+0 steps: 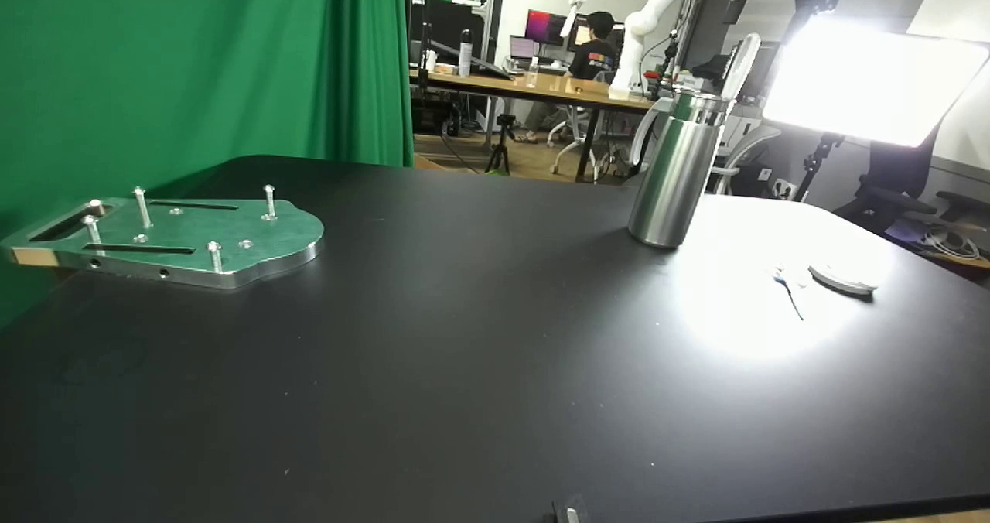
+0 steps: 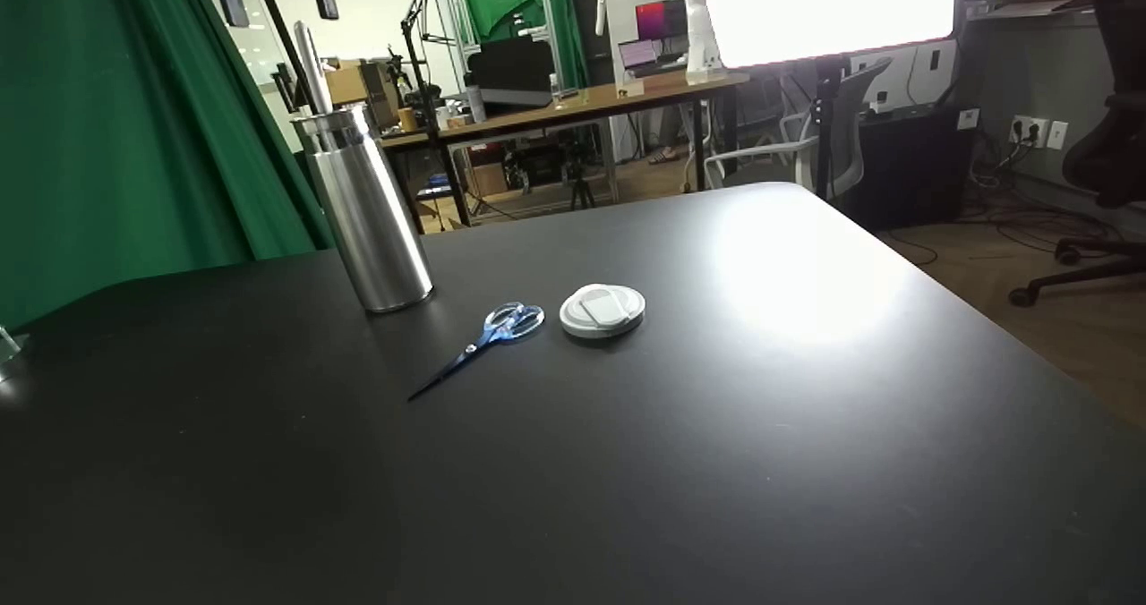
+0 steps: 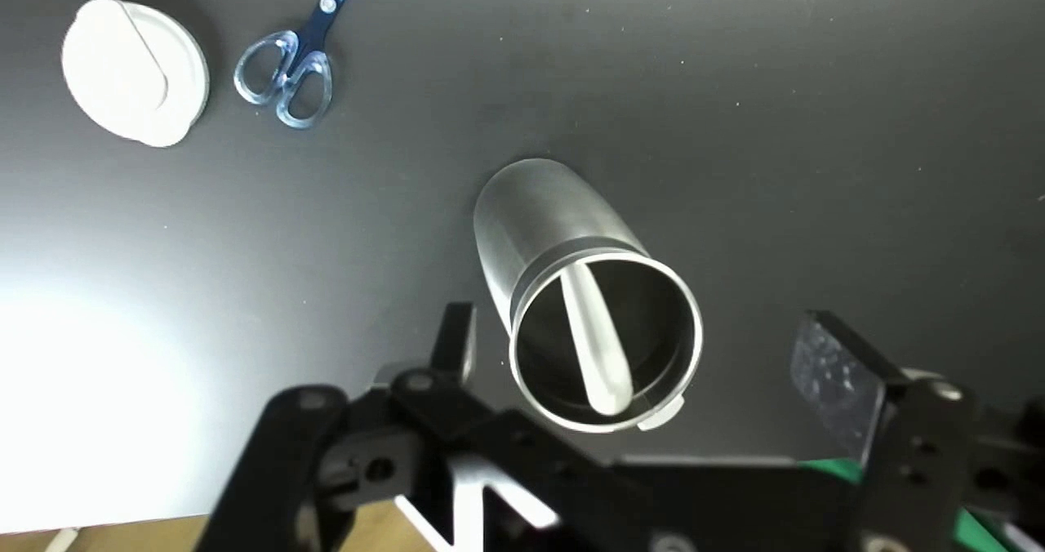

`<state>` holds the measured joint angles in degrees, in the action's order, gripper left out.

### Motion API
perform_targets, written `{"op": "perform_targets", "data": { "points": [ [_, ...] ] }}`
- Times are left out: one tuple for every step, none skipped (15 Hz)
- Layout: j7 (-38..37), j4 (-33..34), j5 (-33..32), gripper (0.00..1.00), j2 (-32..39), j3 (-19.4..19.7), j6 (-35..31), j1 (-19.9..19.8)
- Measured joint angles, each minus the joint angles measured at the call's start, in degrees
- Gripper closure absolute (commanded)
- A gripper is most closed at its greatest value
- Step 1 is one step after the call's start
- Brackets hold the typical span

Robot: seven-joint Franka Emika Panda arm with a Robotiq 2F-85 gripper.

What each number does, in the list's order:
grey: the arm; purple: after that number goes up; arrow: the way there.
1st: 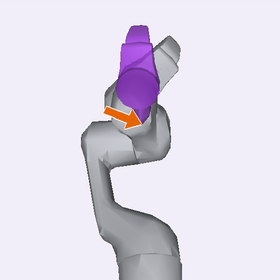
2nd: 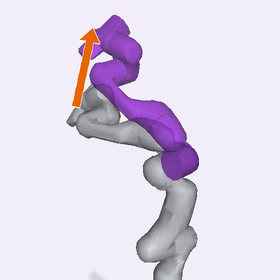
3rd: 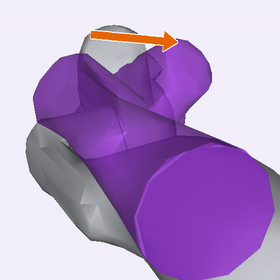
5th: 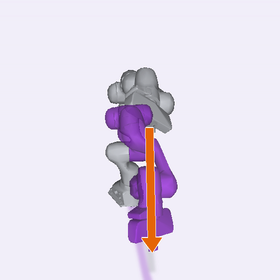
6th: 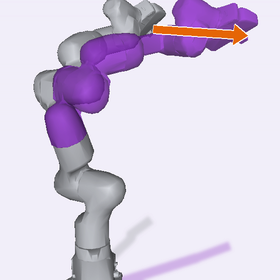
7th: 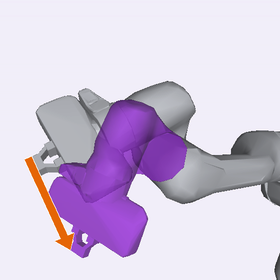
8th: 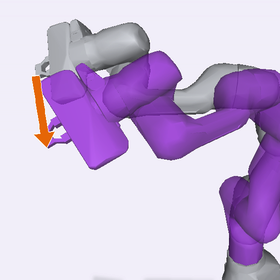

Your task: Use the brush to scrub inside the jar

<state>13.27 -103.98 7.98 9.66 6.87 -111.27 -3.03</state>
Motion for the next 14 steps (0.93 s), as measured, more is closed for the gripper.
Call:
{"op": "perform_targets", "data": {
  "points": [
    [0.0,1.1,0.0,0.0,0.9,0.0,0.4,-0.1],
    [0.0,1.6,0.0,0.0,1.3,0.0,0.7,-0.1],
    [0.0,1.8,0.0,0.0,1.4,0.0,0.9,-0.1],
    [0.0,2.0,0.0,0.0,1.3,0.0,1.0,-0.1],
    [0.0,2.0,0.0,0.0,1.3,0.0,1.0,-0.1],
    [0.0,2.1,0.0,0.0,1.3,0.0,1.0,-0.1],
    [0.0,2.1,0.0,0.0,1.3,0.0,1.0,-0.1],
    [0.0,2.1,0.0,0.0,1.3,0.0,1.0,-0.2],
    [0.0,2.1,0.0,0.0,1.3,0.0,1.0,-0.2],
    [0.0,2.1,0.0,0.0,1.3,0.0,1.0,-0.2],
    [0.0,2.1,0.0,0.0,1.3,0.0,1.0,-0.2],
    [0.0,2.1,0.0,0.0,1.3,0.0,1.0,-0.2],
    [0.0,2.0,0.0,0.0,1.3,-0.2,1.0,-0.2],
    [0.0,2.0,-0.3,0.0,1.4,-0.4,0.9,-0.3]
  ]
}}
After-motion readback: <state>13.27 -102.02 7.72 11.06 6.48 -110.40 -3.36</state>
